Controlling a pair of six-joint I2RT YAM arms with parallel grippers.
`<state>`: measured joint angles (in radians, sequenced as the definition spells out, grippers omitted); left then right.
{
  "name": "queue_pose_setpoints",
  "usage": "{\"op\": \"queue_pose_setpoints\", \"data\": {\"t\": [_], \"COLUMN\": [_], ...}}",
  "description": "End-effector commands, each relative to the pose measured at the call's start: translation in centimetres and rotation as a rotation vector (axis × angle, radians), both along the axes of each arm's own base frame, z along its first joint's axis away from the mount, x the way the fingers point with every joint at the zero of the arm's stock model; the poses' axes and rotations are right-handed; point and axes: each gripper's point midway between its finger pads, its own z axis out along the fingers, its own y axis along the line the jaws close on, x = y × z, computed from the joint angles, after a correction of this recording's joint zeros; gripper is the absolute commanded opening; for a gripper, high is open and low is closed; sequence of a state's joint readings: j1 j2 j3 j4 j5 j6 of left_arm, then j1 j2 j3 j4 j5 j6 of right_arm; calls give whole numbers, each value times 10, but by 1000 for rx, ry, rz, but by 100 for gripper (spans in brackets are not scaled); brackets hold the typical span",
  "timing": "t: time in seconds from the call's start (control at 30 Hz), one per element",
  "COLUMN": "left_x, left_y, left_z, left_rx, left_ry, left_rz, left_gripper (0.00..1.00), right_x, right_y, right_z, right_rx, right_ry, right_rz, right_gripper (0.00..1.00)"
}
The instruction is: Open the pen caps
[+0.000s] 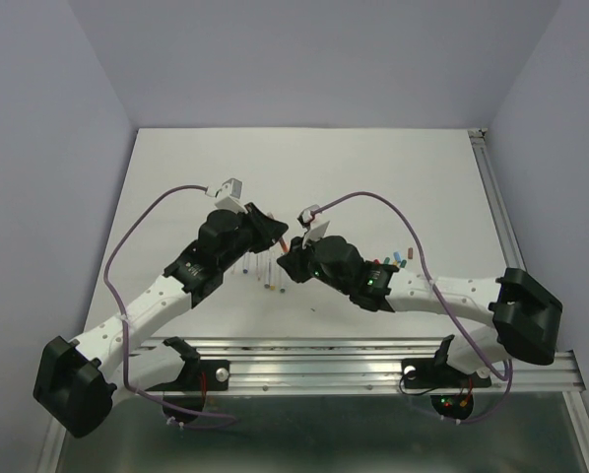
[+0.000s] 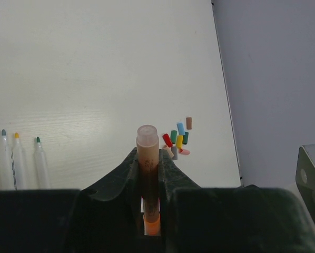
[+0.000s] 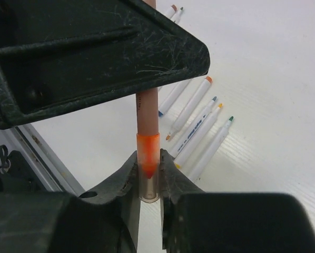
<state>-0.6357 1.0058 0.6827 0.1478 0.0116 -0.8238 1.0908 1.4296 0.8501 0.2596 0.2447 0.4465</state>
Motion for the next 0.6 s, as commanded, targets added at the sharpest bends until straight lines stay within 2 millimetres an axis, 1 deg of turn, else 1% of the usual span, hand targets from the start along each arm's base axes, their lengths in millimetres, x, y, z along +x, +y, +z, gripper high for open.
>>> {"op": "queue_pose_setpoints", "data": {"t": [0.0,0.03,0.07,0.1,0.13,0.2,0.23,0.27,0.3,0.33,0.37,0.4,0.43,0.47,0.5,0.53,0.57], "left_x": [0,0,0,0,2,5,13,17,21,25,31,38,46,57,69,69,73], "left_y": [-9,-9,-8,-8,-7,-4,2,6,8,9,14,18,23,32,41,39,41], "left_z": [28,29,31,31,36,37,43,44,45,54,58,58,67,63,65,71,71], "left_rx": [-43,-41,-41,-38,-37,-16,-7,-5,6,1,9,23,38,67,85,79,81], "left_ry": [-77,-82,-88,-94,-108,-123,-143,-144,-150,-170,-184,-191,-215,-206,-206,-217,-213], "left_rz": [-36,-42,-40,-41,-32,-18,34,55,75,83,108,133,165,201,233,228,231], "left_gripper": [0,0,0,0,0,0,0,0,0,0,0,0,0,0,0,0,0], "right_x": [3,2,-2,-2,-9,-21,-36,-45,-60,-69,-81,-91,-106,-117,-133,-141,-146], "right_y": [10,8,6,6,2,-1,-5,-7,-4,-8,-18,-21,-21,-29,-28,-28,-27], "right_z": [36,33,26,26,18,8,-6,-13,-17,-28,-52,-61,-67,-80,-84,-85,-84], "right_rx": [93,88,74,74,61,60,59,66,106,106,85,97,97,78,68,67,74], "right_ry": [-53,-42,-29,-28,-9,25,61,88,143,185,240,295,313,333,344,346,351], "right_rz": [27,24,35,35,54,96,155,183,234,253,266,267,307,311,327,335,336], "right_gripper": [7,1,1,1,1,1,1,1,1,1,1,1,1,1,1,1,1]}}
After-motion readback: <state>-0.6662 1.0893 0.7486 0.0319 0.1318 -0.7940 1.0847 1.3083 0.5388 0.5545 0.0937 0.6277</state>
